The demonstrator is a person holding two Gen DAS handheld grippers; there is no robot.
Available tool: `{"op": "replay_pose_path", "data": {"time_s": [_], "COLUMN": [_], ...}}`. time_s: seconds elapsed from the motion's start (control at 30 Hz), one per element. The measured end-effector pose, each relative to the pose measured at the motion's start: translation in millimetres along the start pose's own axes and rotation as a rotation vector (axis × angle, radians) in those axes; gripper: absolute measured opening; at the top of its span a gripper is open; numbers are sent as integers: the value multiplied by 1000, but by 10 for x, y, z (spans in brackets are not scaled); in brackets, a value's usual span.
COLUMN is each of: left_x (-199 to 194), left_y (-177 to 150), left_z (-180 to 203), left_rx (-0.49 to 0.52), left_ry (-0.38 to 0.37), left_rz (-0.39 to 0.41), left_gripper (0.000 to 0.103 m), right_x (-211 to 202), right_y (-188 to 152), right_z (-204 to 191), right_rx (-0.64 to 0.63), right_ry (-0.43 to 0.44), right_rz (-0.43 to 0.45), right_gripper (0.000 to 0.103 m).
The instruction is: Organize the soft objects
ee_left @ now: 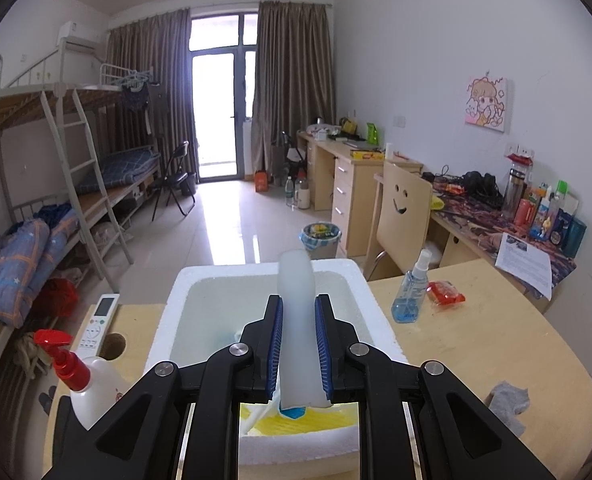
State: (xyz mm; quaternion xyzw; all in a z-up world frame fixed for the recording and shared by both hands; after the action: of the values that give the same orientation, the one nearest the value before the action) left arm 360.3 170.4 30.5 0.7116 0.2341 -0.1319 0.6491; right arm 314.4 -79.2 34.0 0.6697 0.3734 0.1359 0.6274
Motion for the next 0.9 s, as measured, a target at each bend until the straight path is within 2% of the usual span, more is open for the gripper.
{"op": "replay_pose_path", "data": {"time_s": [0.27, 0.33, 0.37, 0.4, 0.43, 0.5, 0.67, 0.73, 0.9], "left_x": [67, 65, 67, 52, 31, -19, -151, -206, -354], "left_y": [-23, -32, -23, -19, -15, 1, 37, 33, -9], "left_z": [-26, -33, -24, -23, -28, -13, 53, 64, 133], "left_rx": [-17, -21, -22, -23, -25, -22, -9, -10, -20], "left_ry": [-1, 4, 2, 5, 14, 26, 22, 21, -49], "left_rz": [-6, -10, -8, -1, 7, 23, 46, 55, 43], "left_gripper": [25, 37, 55, 64, 78, 94, 102, 102, 102], "right_x": [-33, -51, -62, -66, -76, -86, -121, -139, -215], "right_y": [-8, -12, -18, -19, -22, -26, -22, -26, -27], "right_z": [23, 27, 28, 30, 35, 42, 44, 39, 24], "right_rx": [14, 13, 14, 17, 20, 20, 23, 23, 24], "right_ry": [-1, -5, -7, -6, -6, -10, -14, -12, -11], "right_rz": [2, 6, 8, 8, 9, 11, 15, 17, 31], "right_gripper": [97, 97, 97, 97, 97, 97, 97, 97, 97]}}
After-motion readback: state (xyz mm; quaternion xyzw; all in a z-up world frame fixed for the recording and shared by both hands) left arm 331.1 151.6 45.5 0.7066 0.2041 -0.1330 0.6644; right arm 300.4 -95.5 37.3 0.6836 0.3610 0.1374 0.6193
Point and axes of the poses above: each gripper's, at about its wrist camera, not at the fingertips, and x roughly the way its jaws point, z to its right, y to its top, the point moved 7 cm from there along x, roughly the way its jaws point, and after that the axes turned 9 degrees about x, right-handed, at the moved point
